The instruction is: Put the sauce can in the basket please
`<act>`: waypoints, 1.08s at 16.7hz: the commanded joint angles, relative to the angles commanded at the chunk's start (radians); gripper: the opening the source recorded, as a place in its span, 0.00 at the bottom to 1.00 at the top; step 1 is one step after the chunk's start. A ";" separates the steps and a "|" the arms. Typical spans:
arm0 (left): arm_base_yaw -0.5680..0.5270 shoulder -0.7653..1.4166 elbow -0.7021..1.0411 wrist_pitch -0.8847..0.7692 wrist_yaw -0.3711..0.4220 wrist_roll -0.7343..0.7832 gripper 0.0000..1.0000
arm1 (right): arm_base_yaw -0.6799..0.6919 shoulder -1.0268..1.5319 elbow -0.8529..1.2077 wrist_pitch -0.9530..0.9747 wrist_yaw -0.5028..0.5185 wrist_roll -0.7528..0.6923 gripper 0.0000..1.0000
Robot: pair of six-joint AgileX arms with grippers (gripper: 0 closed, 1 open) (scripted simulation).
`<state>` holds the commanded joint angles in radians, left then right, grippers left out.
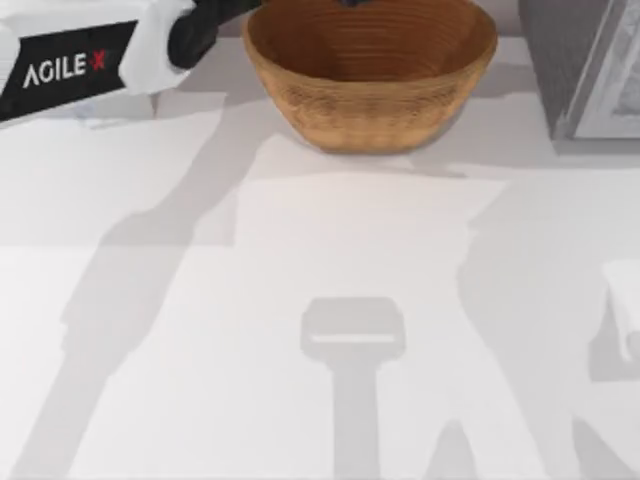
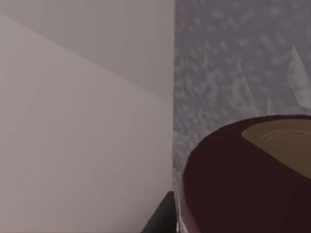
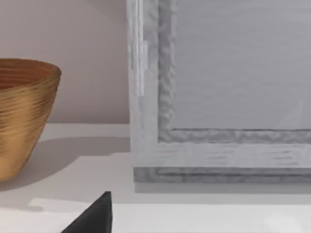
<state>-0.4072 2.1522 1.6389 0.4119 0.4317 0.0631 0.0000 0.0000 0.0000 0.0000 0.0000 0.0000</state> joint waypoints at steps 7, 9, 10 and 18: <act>-0.028 0.153 0.185 -0.023 -0.025 -0.007 0.00 | 0.000 0.000 0.000 0.000 0.000 0.000 1.00; -0.033 0.181 0.215 -0.031 -0.035 -0.009 0.00 | 0.000 0.000 0.000 0.000 0.000 0.000 1.00; -0.034 0.182 0.216 -0.031 -0.036 -0.009 0.00 | 0.000 0.000 0.000 0.000 0.000 0.000 1.00; -0.034 0.182 0.216 -0.031 -0.036 -0.009 0.38 | 0.000 0.000 0.000 0.000 0.000 0.000 1.00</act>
<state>-0.4408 2.3345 1.8545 0.3808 0.3958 0.0544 0.0000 0.0000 0.0000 0.0000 0.0000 0.0000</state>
